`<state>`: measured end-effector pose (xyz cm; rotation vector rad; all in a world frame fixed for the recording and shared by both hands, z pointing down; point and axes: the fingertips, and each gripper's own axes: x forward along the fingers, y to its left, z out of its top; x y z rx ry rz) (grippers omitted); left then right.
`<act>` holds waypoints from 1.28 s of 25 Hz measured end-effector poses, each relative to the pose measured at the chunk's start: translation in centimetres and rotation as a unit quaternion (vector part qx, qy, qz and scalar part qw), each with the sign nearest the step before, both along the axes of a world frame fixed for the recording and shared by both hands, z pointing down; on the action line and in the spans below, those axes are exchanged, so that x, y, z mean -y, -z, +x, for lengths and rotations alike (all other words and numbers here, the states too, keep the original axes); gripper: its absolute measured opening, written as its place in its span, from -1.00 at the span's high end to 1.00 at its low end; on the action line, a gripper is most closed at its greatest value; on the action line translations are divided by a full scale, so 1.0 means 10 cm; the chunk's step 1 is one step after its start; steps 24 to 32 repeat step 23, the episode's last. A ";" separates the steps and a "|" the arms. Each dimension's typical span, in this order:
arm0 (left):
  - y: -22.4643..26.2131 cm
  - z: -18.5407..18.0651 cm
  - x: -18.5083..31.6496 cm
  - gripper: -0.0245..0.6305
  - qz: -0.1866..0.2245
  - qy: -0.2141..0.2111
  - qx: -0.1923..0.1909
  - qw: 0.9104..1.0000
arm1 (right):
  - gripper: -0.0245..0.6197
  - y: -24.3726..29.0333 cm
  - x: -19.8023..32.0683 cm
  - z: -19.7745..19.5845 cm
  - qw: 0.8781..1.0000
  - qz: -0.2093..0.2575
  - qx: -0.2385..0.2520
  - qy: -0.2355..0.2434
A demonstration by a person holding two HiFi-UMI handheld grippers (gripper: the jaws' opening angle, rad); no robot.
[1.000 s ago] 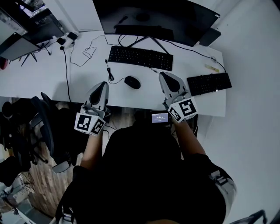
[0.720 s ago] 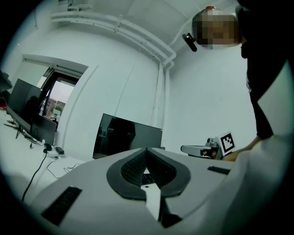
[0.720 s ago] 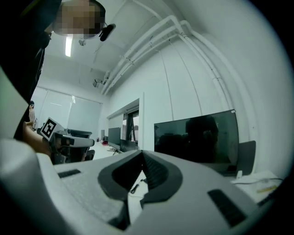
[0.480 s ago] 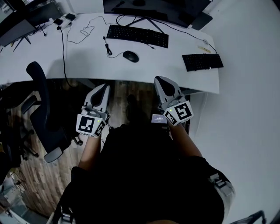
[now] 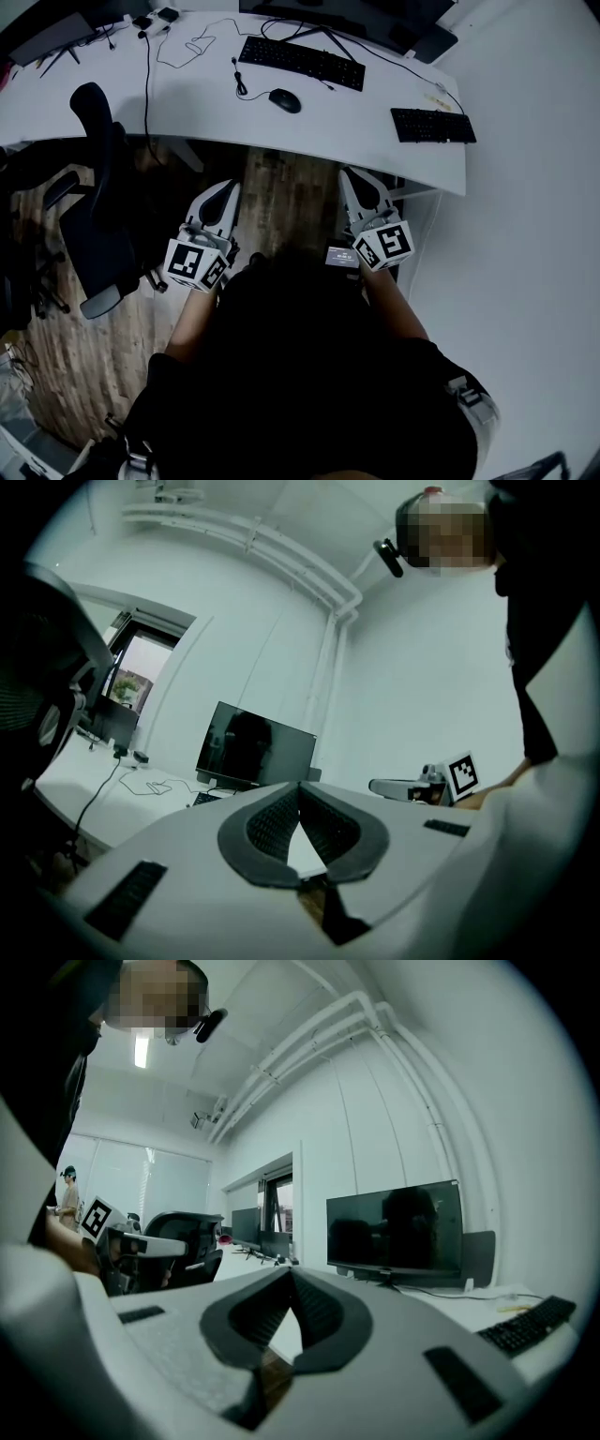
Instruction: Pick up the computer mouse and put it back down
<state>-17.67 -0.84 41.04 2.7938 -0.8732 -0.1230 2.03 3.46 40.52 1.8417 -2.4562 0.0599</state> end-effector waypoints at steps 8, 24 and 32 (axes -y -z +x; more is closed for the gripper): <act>0.06 0.30 -0.17 0.94 -0.029 0.014 -0.010 0.999 | 0.91 0.17 -0.18 0.30 1.000 0.021 -0.005 0.015; 0.12 0.91 -0.51 0.94 0.000 0.012 0.046 0.999 | 0.91 -0.03 -0.52 0.95 1.000 0.001 0.028 -0.010; 0.12 0.91 -0.51 0.94 0.000 0.012 0.046 0.999 | 0.91 -0.03 -0.52 0.95 1.000 0.001 0.028 -0.010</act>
